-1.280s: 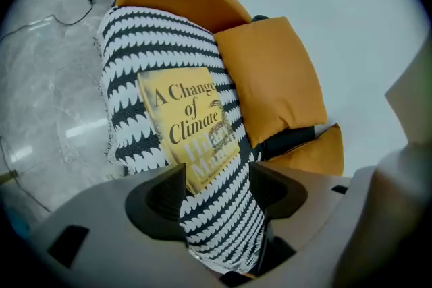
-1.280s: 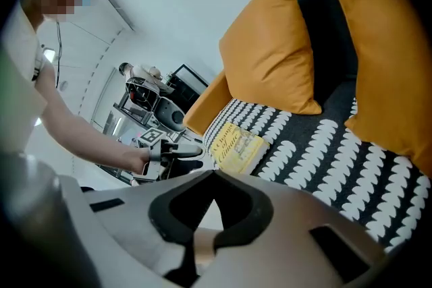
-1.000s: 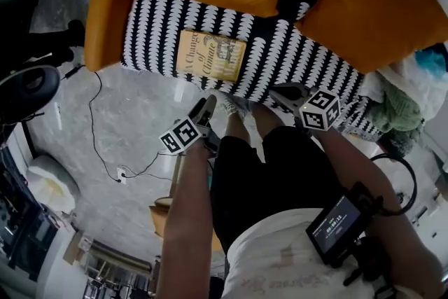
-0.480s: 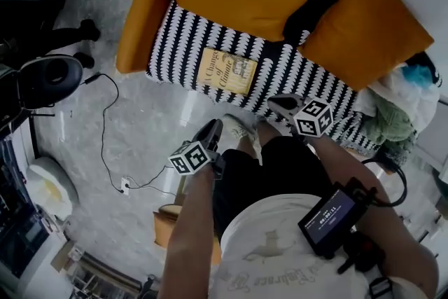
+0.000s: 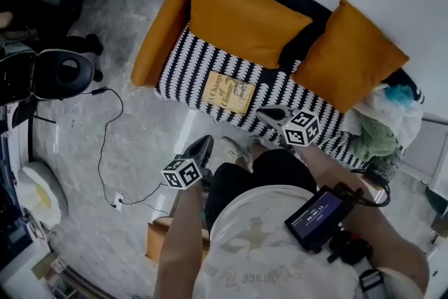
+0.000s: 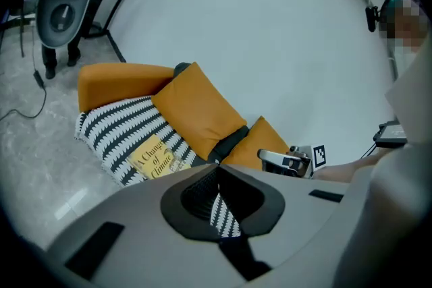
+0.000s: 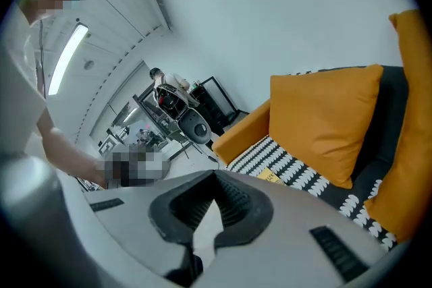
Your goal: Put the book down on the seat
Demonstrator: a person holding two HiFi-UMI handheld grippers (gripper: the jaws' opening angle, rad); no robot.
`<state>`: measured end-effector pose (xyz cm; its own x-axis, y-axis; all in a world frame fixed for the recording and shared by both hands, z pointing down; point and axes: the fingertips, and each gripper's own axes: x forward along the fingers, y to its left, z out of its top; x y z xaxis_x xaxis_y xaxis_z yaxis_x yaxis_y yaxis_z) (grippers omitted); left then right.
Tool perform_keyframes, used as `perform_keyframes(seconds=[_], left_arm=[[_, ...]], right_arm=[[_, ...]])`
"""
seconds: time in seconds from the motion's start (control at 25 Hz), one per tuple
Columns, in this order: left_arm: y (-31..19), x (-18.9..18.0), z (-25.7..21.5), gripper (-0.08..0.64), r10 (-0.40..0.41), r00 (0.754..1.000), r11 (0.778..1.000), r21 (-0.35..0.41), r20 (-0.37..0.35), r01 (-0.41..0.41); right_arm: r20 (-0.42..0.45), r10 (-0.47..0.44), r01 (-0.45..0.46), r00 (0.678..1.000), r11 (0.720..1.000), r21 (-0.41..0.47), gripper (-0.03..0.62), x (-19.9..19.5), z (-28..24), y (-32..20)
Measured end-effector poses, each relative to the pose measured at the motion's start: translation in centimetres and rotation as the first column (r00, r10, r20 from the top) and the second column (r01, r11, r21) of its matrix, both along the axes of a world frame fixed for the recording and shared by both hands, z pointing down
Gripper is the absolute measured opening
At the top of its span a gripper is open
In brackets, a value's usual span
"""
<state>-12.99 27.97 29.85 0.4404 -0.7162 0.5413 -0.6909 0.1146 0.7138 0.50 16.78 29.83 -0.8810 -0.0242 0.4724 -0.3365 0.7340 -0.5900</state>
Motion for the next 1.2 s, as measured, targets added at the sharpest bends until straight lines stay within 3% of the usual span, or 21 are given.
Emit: perform_keyframes(seconds=[0.36, 0.64, 0.92, 1.2], left_arm=[[1.7, -1.1, -5.1, 0.012, 0.039, 0.992, 0.994, 0.096, 0.119, -0.050], [1.1, -1.8, -9.7, 0.011, 0.063, 0.973, 0.975, 0.196, 0.220, -0.107], [0.3, -4.8, -12.2, 0.012, 0.049, 0.964, 0.957, 0.265, 0.262, -0.120], [0.9, -3.0, -12.4, 0.012, 0.077, 0.964, 0.945, 0.290, 0.254, -0.152]], right_arm=[[0.098, -0.035, 0.026, 0.995, 0.995, 0.093, 0.014, -2.5, -6.8, 2.0], [0.160, -0.023, -0.005, 0.987, 0.986, 0.169, 0.014, -2.2, -11.0, 2.5], [0.190, 0.016, -0.063, 0.982, 0.967, 0.245, 0.014, -4.3, -13.7, 3.1], [0.192, 0.010, -0.066, 0.981, 0.955, 0.289, 0.014, -3.1, -15.8, 5.3]])
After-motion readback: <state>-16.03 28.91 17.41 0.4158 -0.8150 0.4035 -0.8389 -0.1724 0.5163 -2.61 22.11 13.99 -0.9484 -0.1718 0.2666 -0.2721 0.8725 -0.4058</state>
